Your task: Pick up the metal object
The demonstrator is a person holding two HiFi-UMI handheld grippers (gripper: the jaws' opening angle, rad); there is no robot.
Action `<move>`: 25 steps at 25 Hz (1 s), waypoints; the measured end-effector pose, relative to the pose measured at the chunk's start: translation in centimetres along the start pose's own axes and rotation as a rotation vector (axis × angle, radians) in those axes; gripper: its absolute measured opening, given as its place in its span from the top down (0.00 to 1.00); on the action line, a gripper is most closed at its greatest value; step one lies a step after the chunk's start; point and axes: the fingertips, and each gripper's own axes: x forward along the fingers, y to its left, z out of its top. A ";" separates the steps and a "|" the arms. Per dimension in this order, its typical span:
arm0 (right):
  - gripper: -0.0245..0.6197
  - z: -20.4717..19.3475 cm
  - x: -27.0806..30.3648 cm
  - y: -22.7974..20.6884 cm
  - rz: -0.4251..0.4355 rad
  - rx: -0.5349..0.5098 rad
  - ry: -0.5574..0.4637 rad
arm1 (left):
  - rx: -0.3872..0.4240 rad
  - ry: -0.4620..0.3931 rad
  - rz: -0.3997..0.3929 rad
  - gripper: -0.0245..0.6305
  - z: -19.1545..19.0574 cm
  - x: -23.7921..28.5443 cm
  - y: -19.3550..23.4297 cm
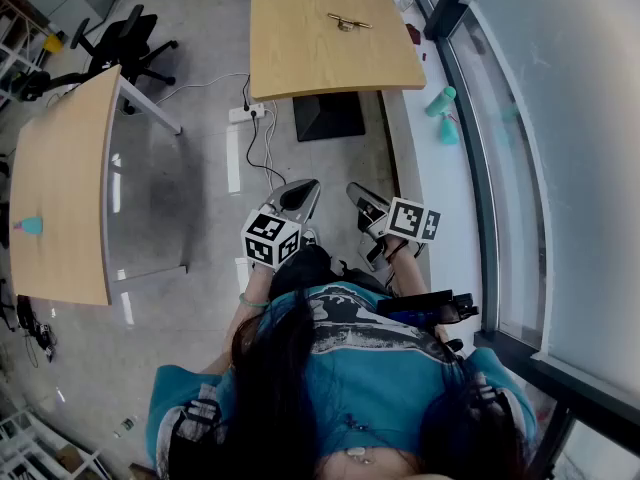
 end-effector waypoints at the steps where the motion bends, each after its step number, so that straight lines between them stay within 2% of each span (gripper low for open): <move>1: 0.93 0.3 0.8 0.3 0.000 0.000 -0.003 | -0.001 -0.001 -0.003 0.96 0.3 0.0 0.8; 7: 0.93 1.5 4.8 1.4 -0.001 0.020 -0.024 | -0.002 0.005 -0.009 0.96 1.7 0.0 5.6; 12: 0.93 2.5 6.1 0.8 -0.025 0.050 -0.029 | -0.030 0.014 -0.022 0.96 1.9 0.9 7.6; 20: 0.93 6.5 8.4 -2.3 -0.037 0.073 -0.007 | -0.046 0.031 -0.022 0.96 2.7 5.6 9.5; 25: 0.93 12.0 10.9 -4.9 -0.010 0.064 0.026 | -0.052 0.023 0.033 0.96 4.4 10.4 12.0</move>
